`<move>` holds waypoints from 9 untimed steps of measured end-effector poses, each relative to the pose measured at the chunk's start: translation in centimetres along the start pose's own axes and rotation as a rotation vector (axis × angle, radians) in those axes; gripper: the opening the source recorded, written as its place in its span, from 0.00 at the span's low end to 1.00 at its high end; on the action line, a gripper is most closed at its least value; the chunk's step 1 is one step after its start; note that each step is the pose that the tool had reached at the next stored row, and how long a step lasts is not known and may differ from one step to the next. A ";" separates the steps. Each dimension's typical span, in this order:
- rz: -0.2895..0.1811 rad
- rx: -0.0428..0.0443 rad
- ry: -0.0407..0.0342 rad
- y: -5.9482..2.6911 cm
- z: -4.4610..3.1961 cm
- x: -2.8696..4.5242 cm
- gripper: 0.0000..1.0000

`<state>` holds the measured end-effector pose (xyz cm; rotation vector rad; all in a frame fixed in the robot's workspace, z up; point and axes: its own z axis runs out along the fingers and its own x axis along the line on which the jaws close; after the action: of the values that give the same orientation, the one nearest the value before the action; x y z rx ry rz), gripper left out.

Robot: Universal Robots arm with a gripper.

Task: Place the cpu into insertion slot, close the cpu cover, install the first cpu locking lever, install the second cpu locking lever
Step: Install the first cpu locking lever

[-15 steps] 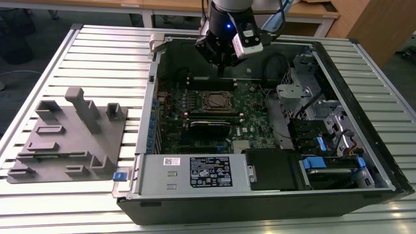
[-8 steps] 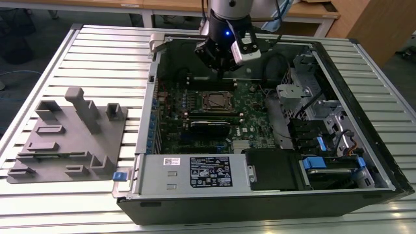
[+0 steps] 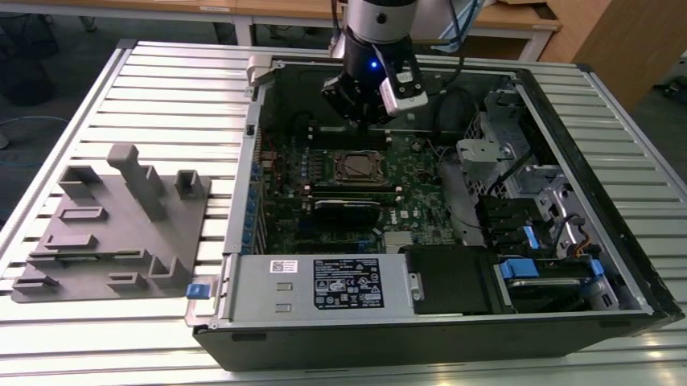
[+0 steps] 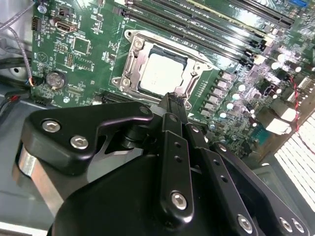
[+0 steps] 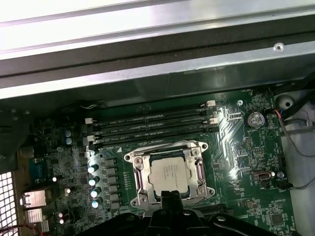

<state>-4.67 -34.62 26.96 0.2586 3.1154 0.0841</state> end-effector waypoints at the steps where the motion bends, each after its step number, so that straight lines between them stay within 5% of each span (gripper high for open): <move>1: 0.000 0.0002 0.0000 -0.01 0.17 0.00 0.11; 9: 0.000 0.0001 0.0000 -0.09 1.63 0.02 0.11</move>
<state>-4.67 -34.62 25.33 0.2585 3.1154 0.0840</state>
